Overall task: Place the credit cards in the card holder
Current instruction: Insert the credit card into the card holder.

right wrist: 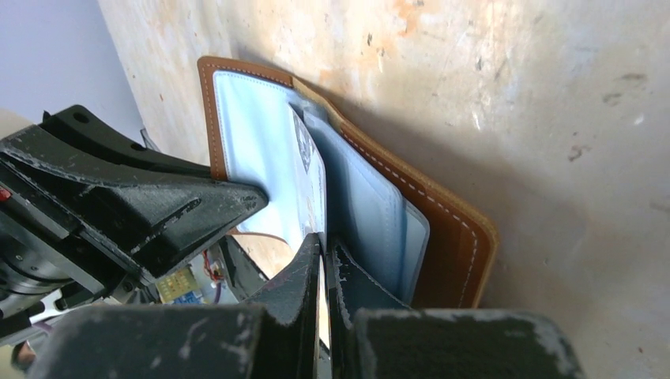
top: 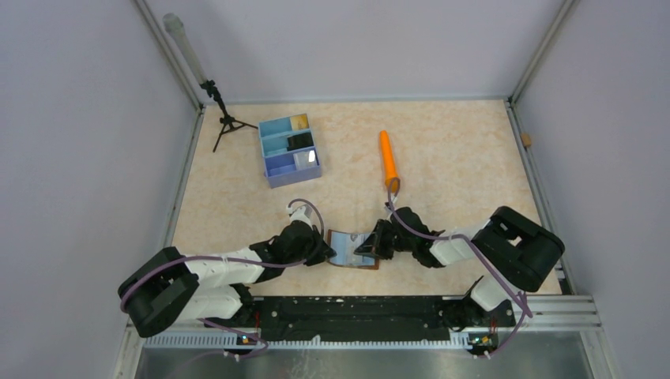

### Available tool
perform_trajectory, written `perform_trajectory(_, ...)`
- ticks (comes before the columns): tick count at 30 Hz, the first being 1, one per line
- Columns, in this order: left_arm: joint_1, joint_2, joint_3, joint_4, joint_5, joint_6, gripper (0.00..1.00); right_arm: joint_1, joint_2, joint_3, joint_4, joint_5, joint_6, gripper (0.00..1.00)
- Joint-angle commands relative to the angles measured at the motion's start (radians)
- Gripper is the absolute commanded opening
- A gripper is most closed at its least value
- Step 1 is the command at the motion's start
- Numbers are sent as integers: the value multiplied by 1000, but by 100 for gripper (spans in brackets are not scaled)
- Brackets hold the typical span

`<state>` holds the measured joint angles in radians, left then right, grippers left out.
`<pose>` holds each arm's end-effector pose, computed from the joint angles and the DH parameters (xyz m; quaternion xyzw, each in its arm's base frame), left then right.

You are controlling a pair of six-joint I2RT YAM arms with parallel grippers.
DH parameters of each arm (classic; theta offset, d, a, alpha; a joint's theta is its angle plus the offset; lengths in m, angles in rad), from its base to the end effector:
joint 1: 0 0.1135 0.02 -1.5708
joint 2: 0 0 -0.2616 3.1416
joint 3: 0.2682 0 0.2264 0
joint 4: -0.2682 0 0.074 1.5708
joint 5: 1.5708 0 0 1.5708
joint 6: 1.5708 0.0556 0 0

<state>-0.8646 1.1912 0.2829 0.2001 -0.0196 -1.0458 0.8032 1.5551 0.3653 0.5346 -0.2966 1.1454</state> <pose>0.1326 -0.1538 0.1370 -0.0863 0.9043 -0.3362 0.2487 0.1644 0.1938 0.1172 0.0867 0.8853 0.4361 0.1359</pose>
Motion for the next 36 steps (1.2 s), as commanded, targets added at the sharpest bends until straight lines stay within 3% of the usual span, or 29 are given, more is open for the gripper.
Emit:
perform_trajectory(1,1,-6,-27,-44,-4,14,0,4,45,7,-113,155,-42,0)
perform_trajectory(11,1,-10,-30,-41,-2,16,0,4,76,6,-91,132,-43,0)
perform_trajectory(24,0,-6,-32,-13,15,26,16,46,162,38,-23,88,-10,0)
perform_trajectory(29,1,-2,-34,-5,15,20,16,55,164,66,-55,96,-29,0)
perform_trajectory(36,2,8,-43,-13,6,-2,7,55,52,95,-236,179,-97,19)
